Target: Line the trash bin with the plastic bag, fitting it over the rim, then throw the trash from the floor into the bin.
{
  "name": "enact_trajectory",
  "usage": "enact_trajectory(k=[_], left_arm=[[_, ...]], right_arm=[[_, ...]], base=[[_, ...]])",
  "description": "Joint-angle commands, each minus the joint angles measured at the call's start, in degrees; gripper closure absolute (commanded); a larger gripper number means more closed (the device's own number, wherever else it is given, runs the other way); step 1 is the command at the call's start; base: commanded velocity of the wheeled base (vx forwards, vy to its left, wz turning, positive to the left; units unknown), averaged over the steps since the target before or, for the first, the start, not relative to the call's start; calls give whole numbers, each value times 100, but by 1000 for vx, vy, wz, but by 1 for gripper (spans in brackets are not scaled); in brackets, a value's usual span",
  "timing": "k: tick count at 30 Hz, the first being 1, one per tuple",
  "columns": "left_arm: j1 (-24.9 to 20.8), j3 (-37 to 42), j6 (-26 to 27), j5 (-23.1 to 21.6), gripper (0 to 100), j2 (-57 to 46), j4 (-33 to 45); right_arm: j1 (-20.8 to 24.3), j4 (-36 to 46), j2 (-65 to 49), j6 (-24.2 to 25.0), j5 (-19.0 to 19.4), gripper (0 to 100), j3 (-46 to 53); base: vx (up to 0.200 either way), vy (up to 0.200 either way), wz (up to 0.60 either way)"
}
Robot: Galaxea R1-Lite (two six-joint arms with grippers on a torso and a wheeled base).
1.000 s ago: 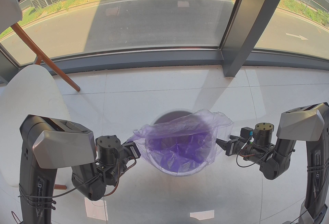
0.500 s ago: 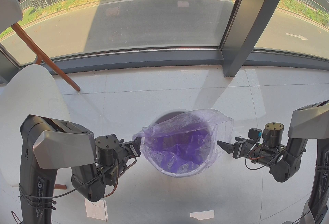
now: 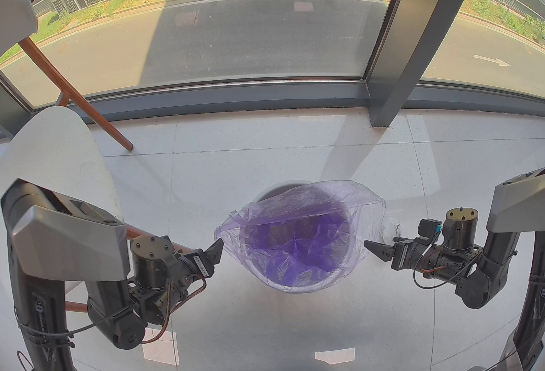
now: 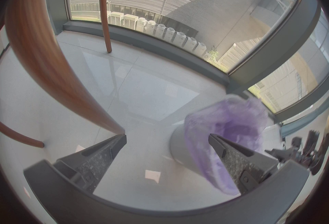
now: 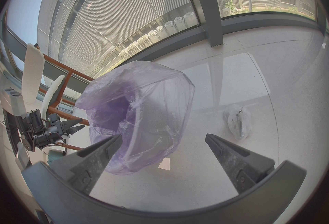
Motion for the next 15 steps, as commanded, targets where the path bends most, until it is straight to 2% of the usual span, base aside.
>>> enact_trajectory(k=[1,3,5,8,10,12,15], left_arm=[[-227,184,-354,-152,0,-1211,-105],[-421,184,-415,-310,0,-1405,-105],[-640,246,-495,-372,0,-1440,-78],[-992,184,-1163,-372,0,-1422,45],[-1124,35,-1628,-372,0,-1431,309],[-1133,-273,-2059,-381,0,-1440,827],[-1159,-958,-2956,-381,0,-1457,2014]], right_arm=[[287,6,-226,289,8,0,43],[462,14,-340,649,8,0,-1],[665,41,-446,1220,-9,0,-45],[1042,102,-586,2328,-88,0,-54],[1236,111,-613,2785,-97,0,-19],[1315,111,-604,2987,-115,0,-27],[1341,111,-577,3145,-326,0,-80]], base=[[0,0,0],[0,0,0],[0,0,0],[0,0,0],[0,0,0],[0,0,0],[0,0,0]])
